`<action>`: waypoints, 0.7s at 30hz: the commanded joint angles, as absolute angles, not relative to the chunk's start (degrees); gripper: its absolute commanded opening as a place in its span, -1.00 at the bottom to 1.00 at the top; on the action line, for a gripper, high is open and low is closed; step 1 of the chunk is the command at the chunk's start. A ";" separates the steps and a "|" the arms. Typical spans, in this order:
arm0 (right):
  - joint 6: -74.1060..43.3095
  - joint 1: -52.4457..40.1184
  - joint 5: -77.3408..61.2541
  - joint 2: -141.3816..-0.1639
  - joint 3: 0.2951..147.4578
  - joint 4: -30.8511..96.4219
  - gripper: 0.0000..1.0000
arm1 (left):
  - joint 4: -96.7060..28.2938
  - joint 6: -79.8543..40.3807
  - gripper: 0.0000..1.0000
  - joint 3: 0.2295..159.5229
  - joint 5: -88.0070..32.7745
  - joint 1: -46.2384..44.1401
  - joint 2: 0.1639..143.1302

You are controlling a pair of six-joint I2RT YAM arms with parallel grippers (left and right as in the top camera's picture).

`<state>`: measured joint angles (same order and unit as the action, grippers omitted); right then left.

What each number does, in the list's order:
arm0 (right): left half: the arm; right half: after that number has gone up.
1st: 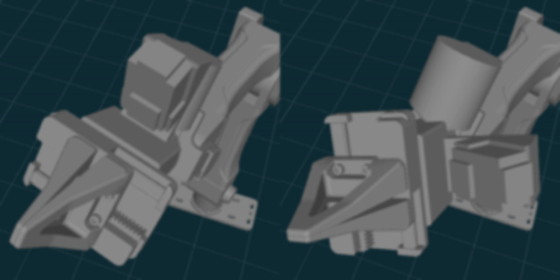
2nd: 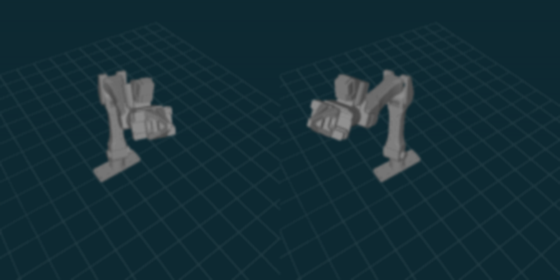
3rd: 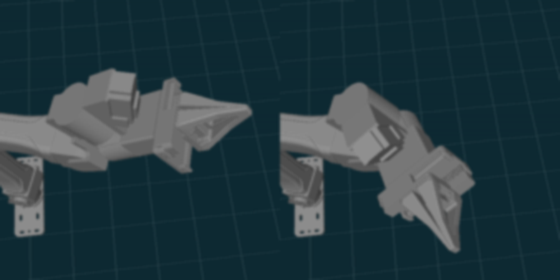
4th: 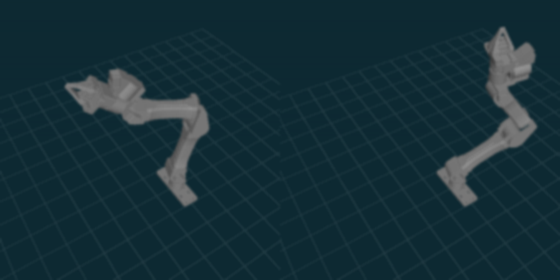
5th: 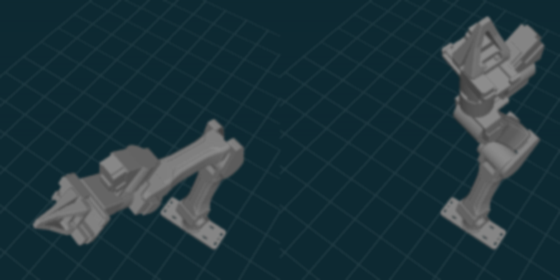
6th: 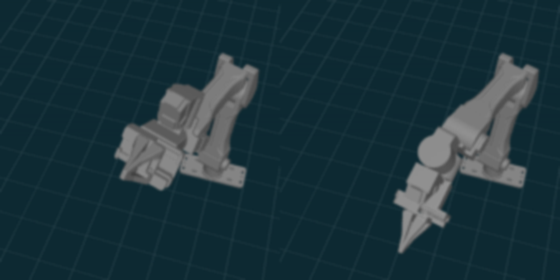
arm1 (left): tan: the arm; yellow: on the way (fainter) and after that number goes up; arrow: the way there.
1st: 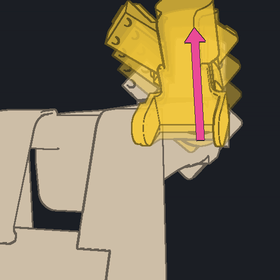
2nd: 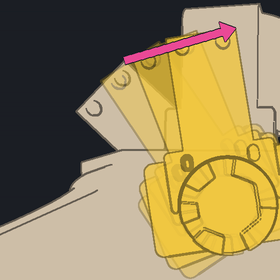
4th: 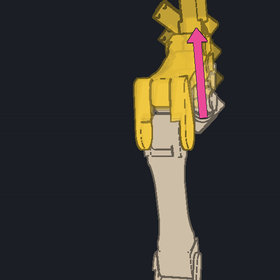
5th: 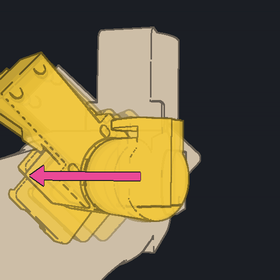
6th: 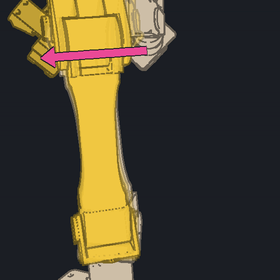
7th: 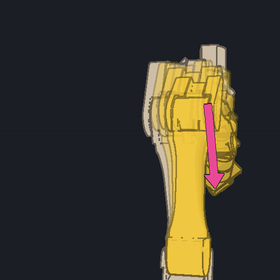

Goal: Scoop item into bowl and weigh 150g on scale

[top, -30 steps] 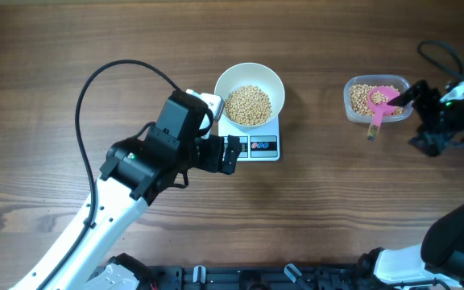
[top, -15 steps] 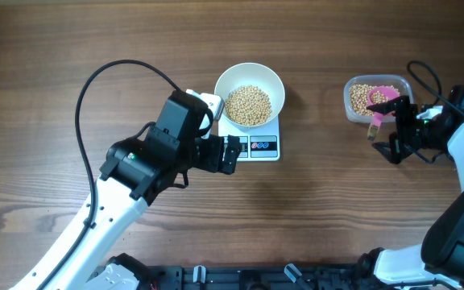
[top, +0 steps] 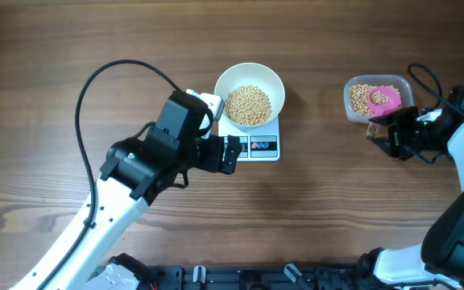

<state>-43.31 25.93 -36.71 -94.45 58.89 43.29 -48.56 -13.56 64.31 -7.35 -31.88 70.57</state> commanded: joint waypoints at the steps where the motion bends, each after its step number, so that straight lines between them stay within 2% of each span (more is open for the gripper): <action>1: -43.44 24.77 -33.93 -93.86 58.37 44.77 -0.03 | -48.42 -12.38 1.00 64.07 -6.81 -32.14 70.52; 9: -45.63 23.64 -32.77 -93.86 58.37 43.81 -0.03 | -48.42 -12.38 1.00 64.07 -6.81 -32.14 70.52; 15: -46.22 23.64 -30.48 -93.86 58.37 43.42 -0.17 | -48.42 -12.38 1.00 64.07 -6.81 -32.14 70.52; 21: -46.44 23.62 -30.00 -93.86 58.37 42.72 -0.19 | -48.42 -12.38 1.00 64.07 -6.81 -32.14 70.52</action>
